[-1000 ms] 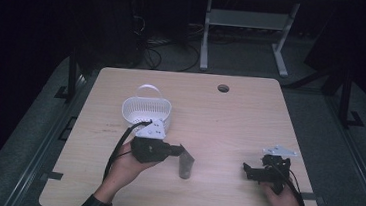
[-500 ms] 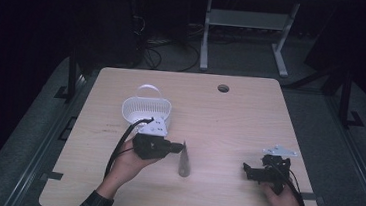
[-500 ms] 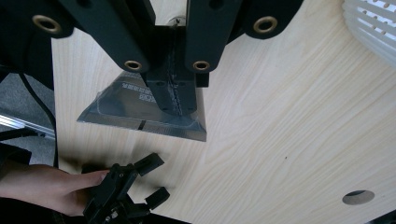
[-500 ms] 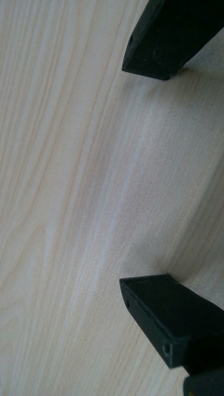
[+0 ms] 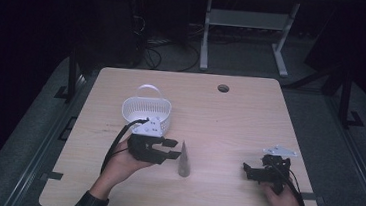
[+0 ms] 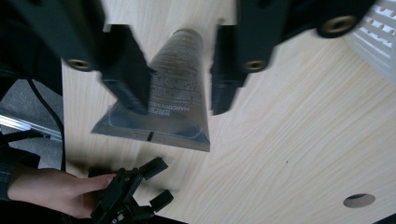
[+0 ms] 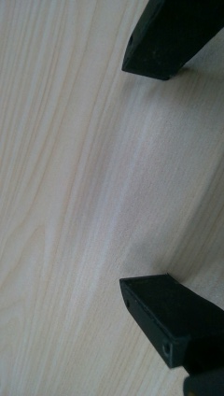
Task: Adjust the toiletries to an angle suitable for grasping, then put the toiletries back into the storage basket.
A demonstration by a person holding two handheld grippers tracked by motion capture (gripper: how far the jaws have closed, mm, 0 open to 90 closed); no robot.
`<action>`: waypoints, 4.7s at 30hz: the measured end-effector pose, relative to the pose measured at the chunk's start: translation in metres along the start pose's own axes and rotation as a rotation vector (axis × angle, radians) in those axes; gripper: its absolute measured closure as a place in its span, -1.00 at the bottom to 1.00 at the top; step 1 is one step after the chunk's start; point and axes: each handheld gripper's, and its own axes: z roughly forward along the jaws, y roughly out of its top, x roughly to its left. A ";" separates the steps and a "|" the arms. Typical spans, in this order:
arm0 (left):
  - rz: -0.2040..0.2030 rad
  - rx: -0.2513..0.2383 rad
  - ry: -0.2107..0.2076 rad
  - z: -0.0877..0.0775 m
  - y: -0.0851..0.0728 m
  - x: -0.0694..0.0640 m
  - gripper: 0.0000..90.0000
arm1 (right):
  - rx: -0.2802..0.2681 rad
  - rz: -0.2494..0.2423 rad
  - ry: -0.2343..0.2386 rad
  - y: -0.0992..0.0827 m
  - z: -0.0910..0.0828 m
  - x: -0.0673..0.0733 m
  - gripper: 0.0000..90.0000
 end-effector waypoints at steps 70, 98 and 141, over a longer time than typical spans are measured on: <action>0.095 0.024 -0.013 0.039 0.019 -0.013 -0.35 | 0.000 0.001 0.000 0.000 0.000 0.000 -1.00; 0.087 -0.014 -0.004 0.003 0.026 -0.009 -0.34 | 0.000 0.002 0.000 0.000 0.000 0.000 -1.00; 0.067 -0.065 0.073 -0.069 0.053 0.020 -0.34 | -0.001 0.002 0.002 0.000 0.000 0.000 -1.00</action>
